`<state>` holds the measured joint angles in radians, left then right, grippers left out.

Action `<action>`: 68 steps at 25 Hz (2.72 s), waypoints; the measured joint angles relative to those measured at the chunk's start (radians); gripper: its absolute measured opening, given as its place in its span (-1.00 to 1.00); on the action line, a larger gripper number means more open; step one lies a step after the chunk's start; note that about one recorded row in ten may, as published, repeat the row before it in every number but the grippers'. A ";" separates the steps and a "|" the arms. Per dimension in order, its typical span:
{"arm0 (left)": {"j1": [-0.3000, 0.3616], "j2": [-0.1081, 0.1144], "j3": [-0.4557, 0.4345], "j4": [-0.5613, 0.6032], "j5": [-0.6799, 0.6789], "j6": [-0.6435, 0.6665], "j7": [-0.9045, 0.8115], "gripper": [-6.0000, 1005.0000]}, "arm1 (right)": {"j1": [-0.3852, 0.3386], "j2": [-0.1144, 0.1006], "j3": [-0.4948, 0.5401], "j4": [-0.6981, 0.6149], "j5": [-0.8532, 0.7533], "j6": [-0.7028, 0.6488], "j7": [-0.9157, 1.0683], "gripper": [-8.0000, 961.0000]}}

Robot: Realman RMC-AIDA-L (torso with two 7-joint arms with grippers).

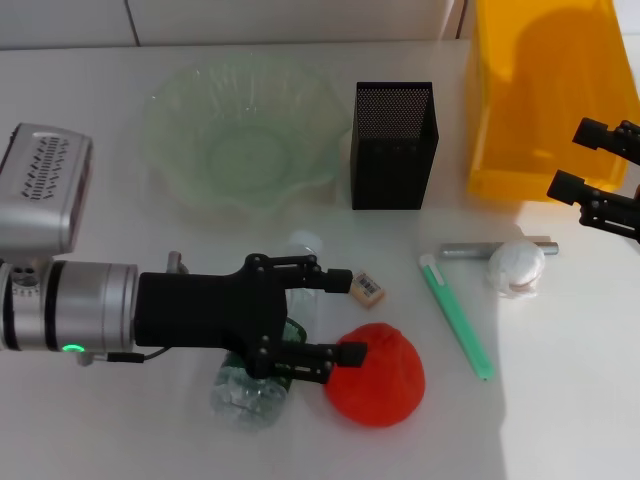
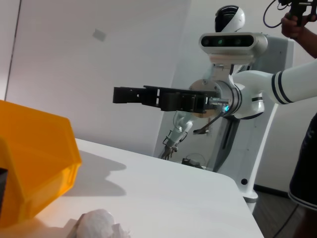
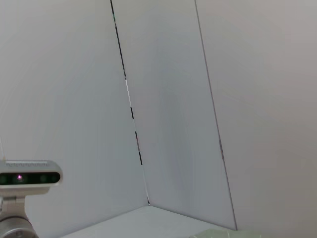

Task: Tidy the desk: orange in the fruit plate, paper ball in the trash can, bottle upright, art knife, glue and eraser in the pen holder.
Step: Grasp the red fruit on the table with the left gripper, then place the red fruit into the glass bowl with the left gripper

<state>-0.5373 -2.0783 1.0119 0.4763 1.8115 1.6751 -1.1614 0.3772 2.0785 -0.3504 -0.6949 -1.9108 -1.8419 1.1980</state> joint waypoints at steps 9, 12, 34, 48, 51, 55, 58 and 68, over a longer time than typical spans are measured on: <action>-0.093 -0.002 0.038 -0.166 -0.001 -0.107 0.045 0.62 | 0.005 0.000 -0.010 0.006 0.001 0.016 -0.005 0.70; -0.151 -0.003 0.044 -0.271 -0.002 -0.191 0.096 0.62 | 0.004 0.000 -0.010 0.006 0.001 0.017 -0.005 0.70; -0.184 -0.003 0.083 -0.285 -0.026 -0.233 0.152 -0.28 | -0.008 -0.004 -0.010 -0.028 -0.006 0.024 -0.006 0.70; -0.051 0.005 0.068 0.002 -0.143 -0.090 0.154 -0.65 | -0.019 -0.003 -0.005 -0.037 -0.007 0.027 -0.016 0.70; 0.013 0.006 0.053 0.105 -0.234 -0.136 0.158 -0.66 | -0.020 -0.001 -0.007 -0.036 -0.006 0.027 -0.017 0.70; 0.050 0.007 -0.013 0.161 -0.354 -0.275 0.161 -0.65 | -0.021 -0.001 -0.010 -0.031 -0.005 0.027 -0.019 0.70; 0.032 0.008 -0.050 0.138 -0.405 -0.395 0.160 -0.62 | -0.019 0.000 -0.011 -0.029 -0.005 0.027 -0.020 0.70; -0.074 0.005 -0.050 0.006 -0.443 -0.679 0.172 -0.51 | -0.020 0.002 -0.012 -0.018 -0.005 0.017 -0.020 0.70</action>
<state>-0.6111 -2.0737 0.9618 0.4820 1.3682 0.9962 -0.9889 0.3574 2.0800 -0.3620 -0.7132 -1.9157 -1.8248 1.1780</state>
